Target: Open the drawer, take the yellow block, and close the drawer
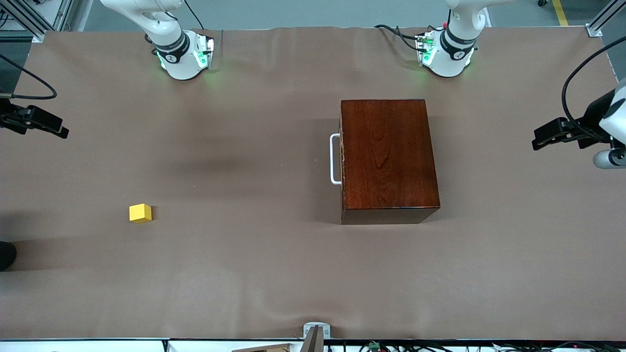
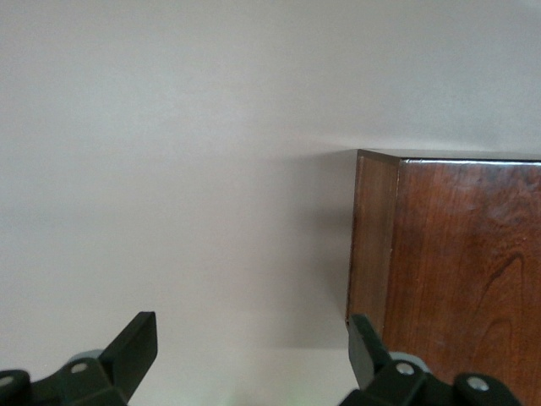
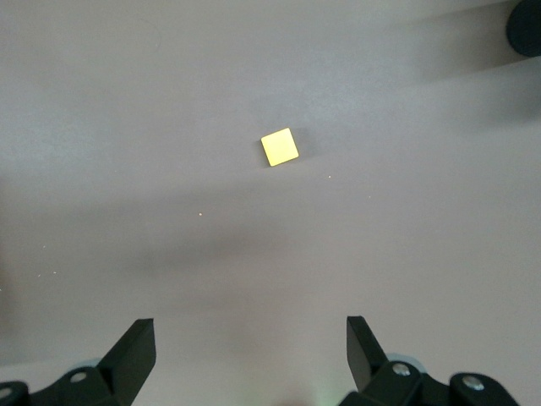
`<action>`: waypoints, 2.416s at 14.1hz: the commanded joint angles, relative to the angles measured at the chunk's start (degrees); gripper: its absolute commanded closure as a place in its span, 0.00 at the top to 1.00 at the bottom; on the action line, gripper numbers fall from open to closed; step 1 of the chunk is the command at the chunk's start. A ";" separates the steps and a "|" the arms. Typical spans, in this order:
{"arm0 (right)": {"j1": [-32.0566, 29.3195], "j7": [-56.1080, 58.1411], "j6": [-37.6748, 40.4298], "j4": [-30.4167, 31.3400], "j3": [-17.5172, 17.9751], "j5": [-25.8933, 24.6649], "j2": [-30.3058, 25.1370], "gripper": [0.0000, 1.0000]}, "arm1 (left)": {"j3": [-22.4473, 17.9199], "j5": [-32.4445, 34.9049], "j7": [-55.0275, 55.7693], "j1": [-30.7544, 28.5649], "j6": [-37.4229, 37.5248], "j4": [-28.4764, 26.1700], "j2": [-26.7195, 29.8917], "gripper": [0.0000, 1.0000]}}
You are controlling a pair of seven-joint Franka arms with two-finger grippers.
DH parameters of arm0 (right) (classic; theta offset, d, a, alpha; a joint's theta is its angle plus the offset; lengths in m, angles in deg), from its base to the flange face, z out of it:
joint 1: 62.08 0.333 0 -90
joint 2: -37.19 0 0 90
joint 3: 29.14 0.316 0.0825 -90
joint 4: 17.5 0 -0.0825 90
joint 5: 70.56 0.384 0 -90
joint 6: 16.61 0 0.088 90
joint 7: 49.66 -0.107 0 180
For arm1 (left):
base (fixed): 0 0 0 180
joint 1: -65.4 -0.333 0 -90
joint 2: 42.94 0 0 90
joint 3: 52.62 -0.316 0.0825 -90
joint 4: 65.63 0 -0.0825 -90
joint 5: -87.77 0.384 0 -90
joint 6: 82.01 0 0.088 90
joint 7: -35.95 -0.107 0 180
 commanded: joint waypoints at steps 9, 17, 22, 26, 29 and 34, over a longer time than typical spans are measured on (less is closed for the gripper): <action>-0.91 -0.31 0.79 -0.93 0.80 -0.75 0.28 1.00 | -12.07 -2.26 -6.11 10.85 -1.05 -4.23 5.31 1.00; -1.00 -0.32 0.79 -1.02 0.80 -0.83 0.28 1.00 | -11.80 -2.87 -5.84 10.59 -2.72 -4.23 4.78 1.00; -0.82 -0.32 0.70 -1.02 0.80 -0.75 0.37 1.00 | -11.80 -5.25 -1.72 9.45 -5.88 -7.57 5.13 1.00; -0.82 -0.32 0.61 -1.02 0.80 -0.75 0.45 1.00 | -11.80 -5.34 -1.35 9.19 -5.80 -7.31 5.05 1.00; -0.82 -0.32 0.70 -1.02 0.80 -0.75 0.45 1.00 | -11.72 -4.55 -2.23 9.27 -5.97 -7.22 5.05 1.00; -0.91 -0.32 0.70 -1.02 0.80 -0.75 0.46 1.00 | -11.80 -4.55 -2.41 9.18 -5.88 -7.30 5.05 1.00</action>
